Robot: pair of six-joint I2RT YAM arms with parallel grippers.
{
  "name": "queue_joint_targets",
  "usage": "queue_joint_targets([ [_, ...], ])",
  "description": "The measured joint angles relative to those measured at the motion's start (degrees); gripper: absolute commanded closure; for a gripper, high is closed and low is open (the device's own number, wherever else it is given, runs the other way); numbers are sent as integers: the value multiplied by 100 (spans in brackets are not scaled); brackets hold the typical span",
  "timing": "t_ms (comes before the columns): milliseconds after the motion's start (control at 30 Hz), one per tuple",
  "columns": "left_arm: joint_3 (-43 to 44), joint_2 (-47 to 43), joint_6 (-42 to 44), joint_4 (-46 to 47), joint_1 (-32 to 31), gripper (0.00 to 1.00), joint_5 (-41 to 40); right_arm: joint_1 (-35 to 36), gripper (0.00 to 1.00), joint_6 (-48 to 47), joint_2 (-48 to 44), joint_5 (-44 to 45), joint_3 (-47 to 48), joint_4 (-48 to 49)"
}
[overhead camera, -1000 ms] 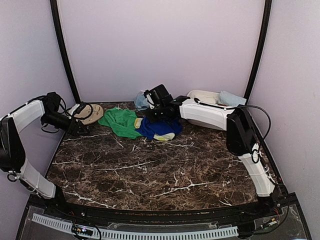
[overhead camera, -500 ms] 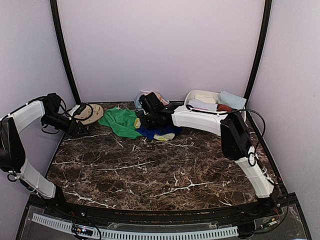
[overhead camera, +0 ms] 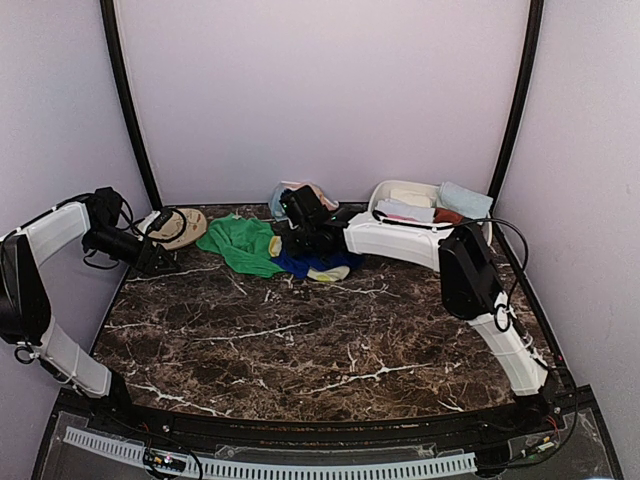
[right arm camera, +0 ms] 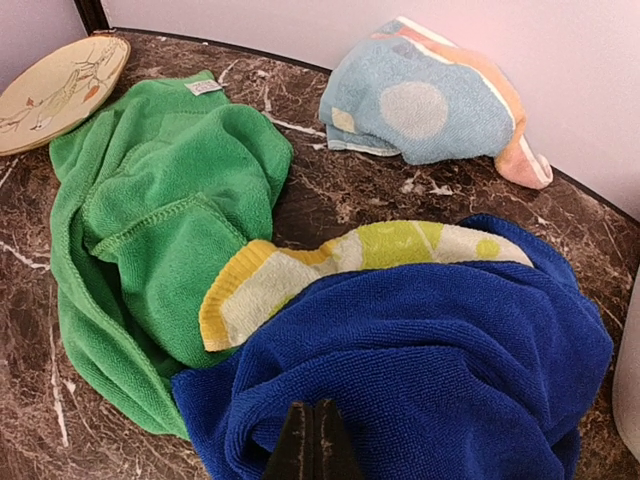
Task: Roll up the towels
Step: Adjust the towel from the towel pile, then pick up the towel from the towel pile.
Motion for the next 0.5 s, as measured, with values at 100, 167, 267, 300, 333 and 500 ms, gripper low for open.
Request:
queue_joint_targets([
  [100, 0, 0, 0, 0, 0, 32, 0, 0, 100, -61, -116, 0, 0, 22],
  [167, 0, 0, 0, 0, 0, 33, 0, 0, 100, -109, -267, 0, 0, 37],
  [267, 0, 0, 0, -2, 0, 33, 2, 0, 83, -129, -498, -55, 0, 107],
  [300, 0, 0, 2, -2, 0, 33, 2, 0, 64, -127, -573, -107, 11, 125],
  [333, 0, 0, 2, -2, 0, 33, 2, 0, 53, -87, -623, -146, 26, 131],
  [500, 0, 0, 4, -2, 0, 33, 2, 52, 45, 7, -743, -428, -151, 197],
])
